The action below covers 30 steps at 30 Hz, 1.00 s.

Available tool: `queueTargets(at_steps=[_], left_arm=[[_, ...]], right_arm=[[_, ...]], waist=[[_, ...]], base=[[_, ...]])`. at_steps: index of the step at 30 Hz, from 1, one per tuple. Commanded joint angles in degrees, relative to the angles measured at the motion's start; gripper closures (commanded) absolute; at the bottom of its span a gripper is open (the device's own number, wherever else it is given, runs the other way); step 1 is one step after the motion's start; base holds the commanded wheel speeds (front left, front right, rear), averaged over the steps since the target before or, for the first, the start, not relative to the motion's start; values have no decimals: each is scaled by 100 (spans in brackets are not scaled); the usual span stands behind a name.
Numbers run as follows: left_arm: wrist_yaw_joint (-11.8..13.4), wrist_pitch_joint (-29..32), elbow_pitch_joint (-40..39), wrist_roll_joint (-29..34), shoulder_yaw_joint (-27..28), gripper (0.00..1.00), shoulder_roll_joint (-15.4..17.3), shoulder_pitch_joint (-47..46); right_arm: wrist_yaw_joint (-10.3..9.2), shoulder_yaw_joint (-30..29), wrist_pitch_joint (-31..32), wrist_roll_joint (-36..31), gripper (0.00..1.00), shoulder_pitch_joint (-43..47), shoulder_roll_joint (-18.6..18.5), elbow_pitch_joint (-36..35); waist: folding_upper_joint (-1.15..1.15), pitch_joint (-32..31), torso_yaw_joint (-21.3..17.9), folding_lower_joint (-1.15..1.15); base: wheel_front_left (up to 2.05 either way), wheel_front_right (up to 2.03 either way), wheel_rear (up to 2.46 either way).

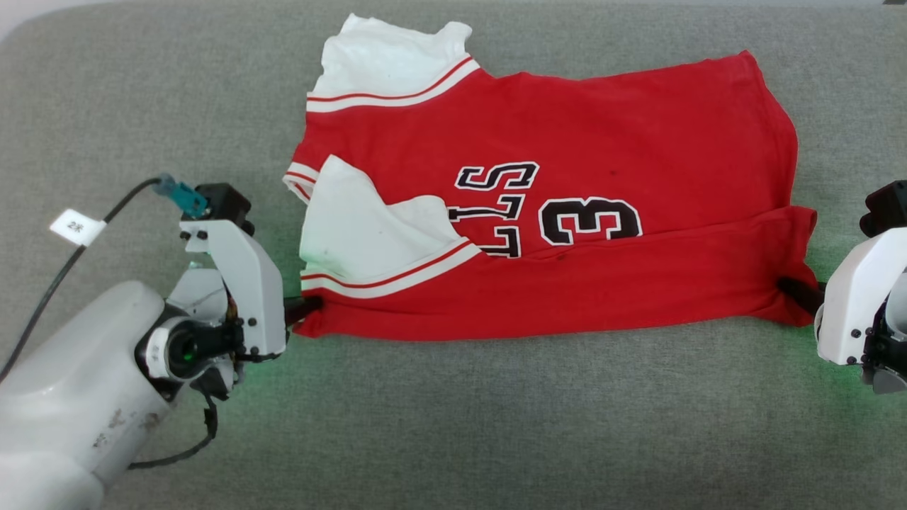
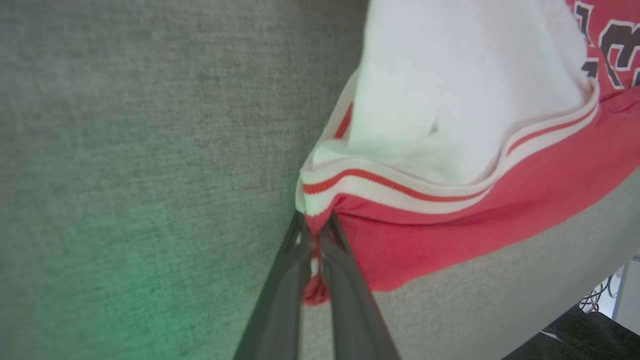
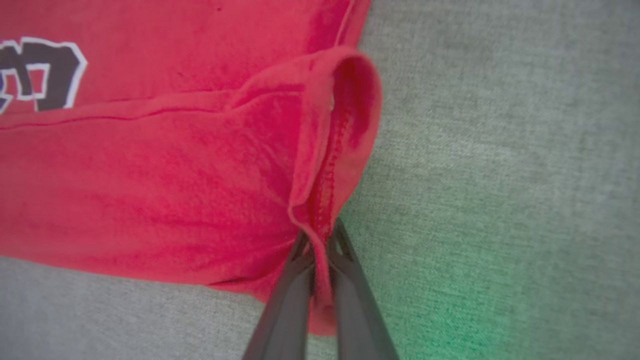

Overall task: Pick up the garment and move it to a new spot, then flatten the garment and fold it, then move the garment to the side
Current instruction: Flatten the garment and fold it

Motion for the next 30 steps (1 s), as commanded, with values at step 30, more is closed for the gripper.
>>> queueTargets(at_steps=[30], left_arm=[[1138,360,-1771,-178,-8,100,1195,817]], right_arm=[[-8,324,1023,978,100,1018,-842,-1465]], waist=[[0,-418,-42,0]], base=[[0,0,0]])
